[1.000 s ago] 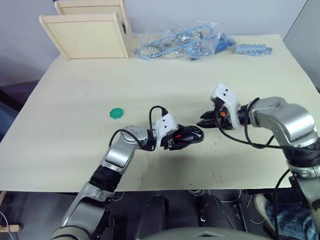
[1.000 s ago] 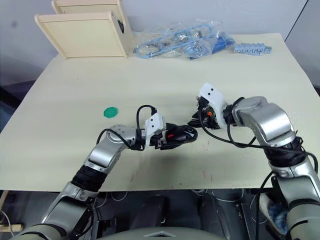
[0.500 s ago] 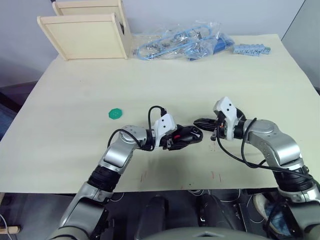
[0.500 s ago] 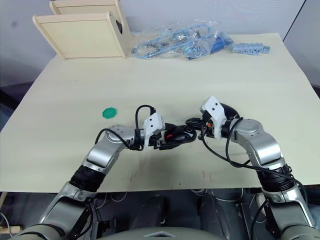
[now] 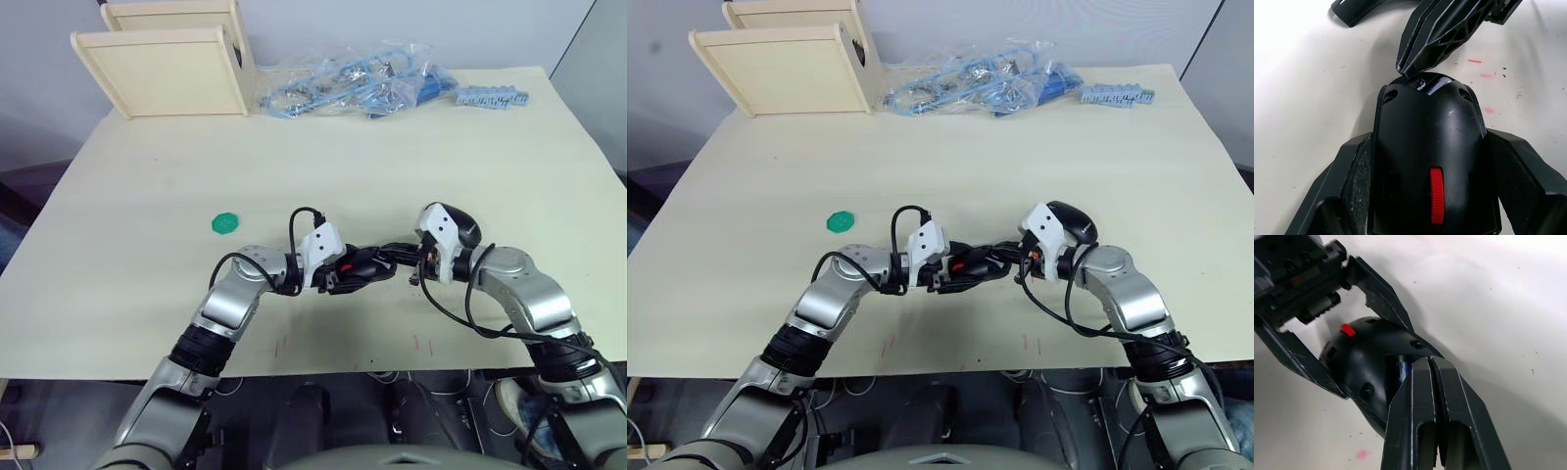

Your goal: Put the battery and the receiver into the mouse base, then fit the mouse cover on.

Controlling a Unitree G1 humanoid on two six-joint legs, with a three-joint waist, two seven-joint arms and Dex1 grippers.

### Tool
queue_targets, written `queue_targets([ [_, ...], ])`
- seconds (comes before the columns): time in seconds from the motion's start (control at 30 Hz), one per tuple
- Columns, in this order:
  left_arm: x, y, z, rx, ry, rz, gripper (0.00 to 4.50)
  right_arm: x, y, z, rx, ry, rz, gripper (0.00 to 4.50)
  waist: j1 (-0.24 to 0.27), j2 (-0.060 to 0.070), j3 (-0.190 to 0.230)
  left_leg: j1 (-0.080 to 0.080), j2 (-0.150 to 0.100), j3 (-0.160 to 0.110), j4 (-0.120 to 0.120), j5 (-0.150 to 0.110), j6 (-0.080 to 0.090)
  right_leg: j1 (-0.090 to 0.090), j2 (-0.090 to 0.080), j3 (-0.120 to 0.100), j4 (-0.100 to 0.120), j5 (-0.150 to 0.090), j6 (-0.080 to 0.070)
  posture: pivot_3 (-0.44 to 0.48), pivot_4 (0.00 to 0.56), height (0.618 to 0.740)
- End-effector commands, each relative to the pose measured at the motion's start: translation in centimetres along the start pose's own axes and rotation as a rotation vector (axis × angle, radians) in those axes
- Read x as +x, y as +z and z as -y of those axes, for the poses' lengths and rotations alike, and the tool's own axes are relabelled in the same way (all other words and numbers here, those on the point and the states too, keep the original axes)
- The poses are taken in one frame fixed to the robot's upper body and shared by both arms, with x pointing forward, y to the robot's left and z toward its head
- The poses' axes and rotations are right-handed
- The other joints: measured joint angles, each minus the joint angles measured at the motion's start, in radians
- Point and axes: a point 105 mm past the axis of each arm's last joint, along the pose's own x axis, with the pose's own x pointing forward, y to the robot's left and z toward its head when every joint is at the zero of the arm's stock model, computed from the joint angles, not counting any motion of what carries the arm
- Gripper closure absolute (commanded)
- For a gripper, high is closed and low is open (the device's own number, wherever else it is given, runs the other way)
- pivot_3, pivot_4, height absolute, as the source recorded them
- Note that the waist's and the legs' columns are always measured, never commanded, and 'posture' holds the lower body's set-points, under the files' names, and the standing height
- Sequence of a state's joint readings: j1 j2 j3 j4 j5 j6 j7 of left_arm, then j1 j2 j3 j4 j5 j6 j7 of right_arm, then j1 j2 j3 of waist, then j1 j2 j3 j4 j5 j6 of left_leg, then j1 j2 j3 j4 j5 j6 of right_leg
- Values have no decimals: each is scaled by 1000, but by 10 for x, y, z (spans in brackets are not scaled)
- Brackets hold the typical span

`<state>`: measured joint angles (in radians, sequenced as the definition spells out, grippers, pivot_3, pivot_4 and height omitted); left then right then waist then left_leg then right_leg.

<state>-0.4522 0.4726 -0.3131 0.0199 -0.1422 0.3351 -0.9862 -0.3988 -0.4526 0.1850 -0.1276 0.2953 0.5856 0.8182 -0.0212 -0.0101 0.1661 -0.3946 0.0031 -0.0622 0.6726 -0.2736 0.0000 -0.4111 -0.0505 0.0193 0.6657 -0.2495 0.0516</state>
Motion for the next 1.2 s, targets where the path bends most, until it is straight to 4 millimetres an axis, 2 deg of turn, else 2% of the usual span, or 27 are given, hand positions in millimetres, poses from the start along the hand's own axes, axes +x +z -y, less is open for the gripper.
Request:
queue_targets([
  [0.03, -5, -7, -1, -6, 13, -33, 1583, 2, 4, 0, -36, -1, 15, 4448, 0, 0, 0, 0, 0, 0, 0, 0, 0, 0, 0, 0, 0, 0, 0, 0, 150, 740],
  [0.3, -5, -7, -1, -5, 13, -32, 1583, 7, -6, -3, -44, 12, -27, 4448, 0, 0, 0, 0, 0, 0, 0, 0, 0, 0, 0, 0, 0, 0, 0, 0, 150, 740],
  [0.47, -4, -7, 0, -6, 13, -31, 1583, 9, -28, -6, -64, 12, -122, 4448, -2, 0, -1, 1, 0, 0, 0, 0, 0, 0, 0, 1, 0, 0, 0, 0, 150, 740],
  [0.6, -3, -8, 0, -7, 13, -32, 1583, 9, -39, -4, -61, -1, -157, 4448, -3, -1, -2, 4, 0, 0, 0, 0, 0, 3, 0, 1, 0, 0, 0, 0, 150, 740],
  [0.67, -3, -9, 0, -8, 13, -33, 1583, 8, -35, -2, -47, -10, -125, 4448, -4, -1, -2, 5, 0, 1, 0, 0, 0, 4, 0, 1, 0, 0, 0, 0, 150, 740],
  [0.77, -4, -9, -1, -8, 17, -33, 1583, 5, -15, 0, 52, -11, -3, 4448, -4, -1, -2, 8, 0, 1, -2, 0, 0, 7, 0, 1, -1, 0, 0, 0, 150, 740],
  [0.83, -4, -9, -1, -15, 20, -28, 1583, -1, -8, -1, 25, 6, 28, 4448, -4, -1, -2, 10, 0, 1, -2, 0, 0, 8, 0, 2, -1, 0, 0, 0, 150, 740],
  [1.07, -5, -7, -2, -21, 21, -12, 1583, -12, -2, 4, 20, -2, 69, 4448, -4, -1, -2, 10, 0, 2, -3, 0, 0, 8, 0, 2, -1, 0, 0, 0, 150, 740],
  [1.2, -6, -6, -2, -18, 23, -6, 1583, -32, 5, 5, 20, 1, 114, 3398, -2, -1, -2, 10, 0, 1, -3, 0, 0, 8, 0, 2, -2, 0, 0, 0, 150, 740],
])
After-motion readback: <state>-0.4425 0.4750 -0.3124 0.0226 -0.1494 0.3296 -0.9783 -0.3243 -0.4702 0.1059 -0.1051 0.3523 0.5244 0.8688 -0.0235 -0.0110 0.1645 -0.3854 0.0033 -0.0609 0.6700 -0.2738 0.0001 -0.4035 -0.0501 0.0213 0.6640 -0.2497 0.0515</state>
